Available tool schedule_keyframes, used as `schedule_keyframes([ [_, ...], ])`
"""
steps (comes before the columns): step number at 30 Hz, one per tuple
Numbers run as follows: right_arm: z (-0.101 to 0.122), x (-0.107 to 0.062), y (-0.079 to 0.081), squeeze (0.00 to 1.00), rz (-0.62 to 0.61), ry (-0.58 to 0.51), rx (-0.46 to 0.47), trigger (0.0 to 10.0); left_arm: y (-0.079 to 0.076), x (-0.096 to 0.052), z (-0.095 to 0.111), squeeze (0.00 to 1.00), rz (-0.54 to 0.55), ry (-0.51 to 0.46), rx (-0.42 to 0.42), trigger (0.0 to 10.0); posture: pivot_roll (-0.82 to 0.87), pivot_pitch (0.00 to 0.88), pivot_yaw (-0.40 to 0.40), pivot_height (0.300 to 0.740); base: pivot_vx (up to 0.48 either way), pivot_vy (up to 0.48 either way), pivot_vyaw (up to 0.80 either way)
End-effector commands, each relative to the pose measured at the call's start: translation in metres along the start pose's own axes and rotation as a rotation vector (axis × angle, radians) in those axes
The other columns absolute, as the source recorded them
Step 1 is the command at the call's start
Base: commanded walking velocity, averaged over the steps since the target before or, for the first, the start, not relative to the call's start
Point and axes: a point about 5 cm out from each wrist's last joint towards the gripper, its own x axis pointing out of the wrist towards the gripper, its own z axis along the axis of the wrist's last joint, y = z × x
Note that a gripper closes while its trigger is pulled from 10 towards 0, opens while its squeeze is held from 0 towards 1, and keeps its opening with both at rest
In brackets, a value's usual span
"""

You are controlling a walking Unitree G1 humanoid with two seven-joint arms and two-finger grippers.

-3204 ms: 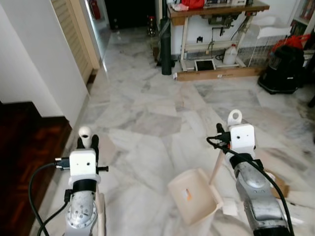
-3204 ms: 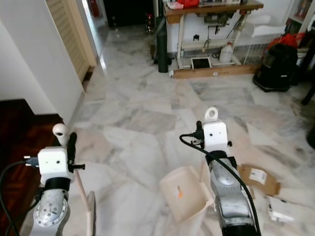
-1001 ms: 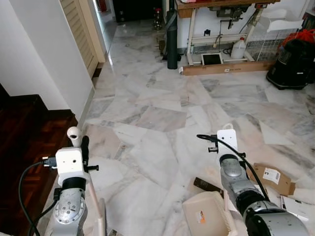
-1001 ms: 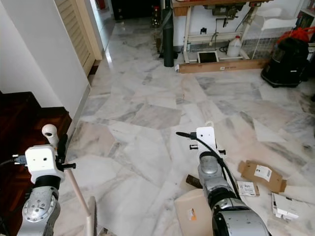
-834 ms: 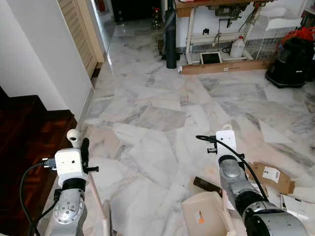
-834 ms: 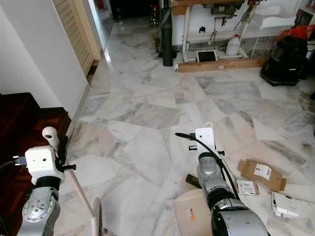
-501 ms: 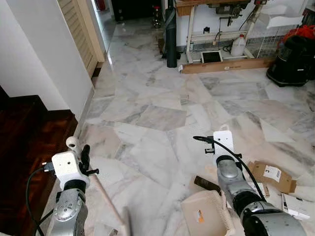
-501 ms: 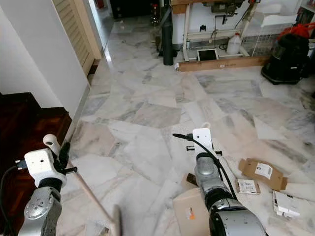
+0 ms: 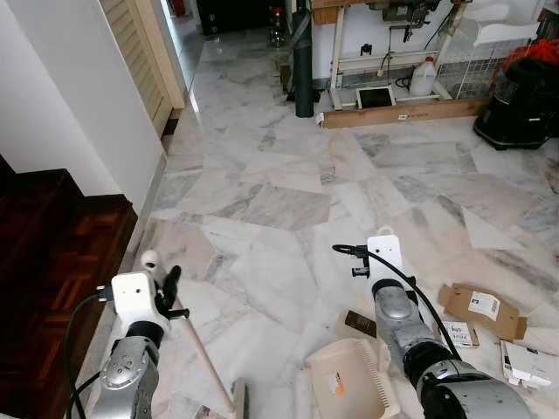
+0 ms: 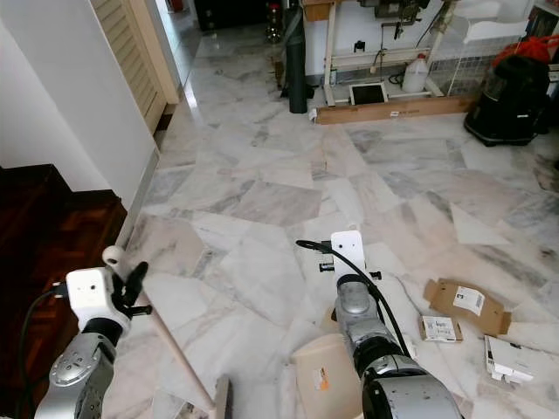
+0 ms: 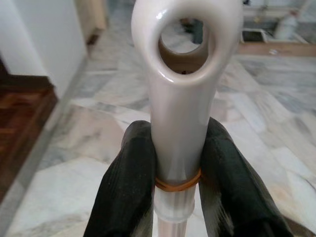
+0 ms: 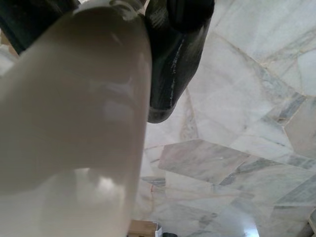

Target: Sweep floor

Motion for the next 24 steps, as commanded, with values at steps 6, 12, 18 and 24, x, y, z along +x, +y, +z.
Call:
schedule_keyframes([
  [6,-0.009,-0.004,0.012,0.0,0.05,0.046,0.004,10.0,0.005,0.0,-0.015,0.0,0.013,0.09,-0.098,10.0,-0.2,0.087,0.124,0.74,0.0,0.0,0.0],
  [12,-0.01,-0.004,0.014,0.0,0.057,0.053,0.016,10.0,0.012,0.002,-0.017,0.0,0.069,0.093,-0.191,10.0,-0.21,0.09,0.129,0.74,0.0,0.0,0.0],
  [18,-0.01,-0.005,0.015,0.0,0.062,0.058,0.03,10.0,0.014,0.01,-0.016,0.0,0.104,0.06,-0.3,10.0,-0.21,0.09,0.135,0.74,0.0,0.0,0.0],
  [24,-0.009,-0.005,0.017,0.0,0.071,0.056,0.036,10.0,0.008,0.017,-0.019,0.0,0.106,0.059,-0.319,10.0,-0.23,0.09,0.138,0.74,0.0,0.0,0.0],
])
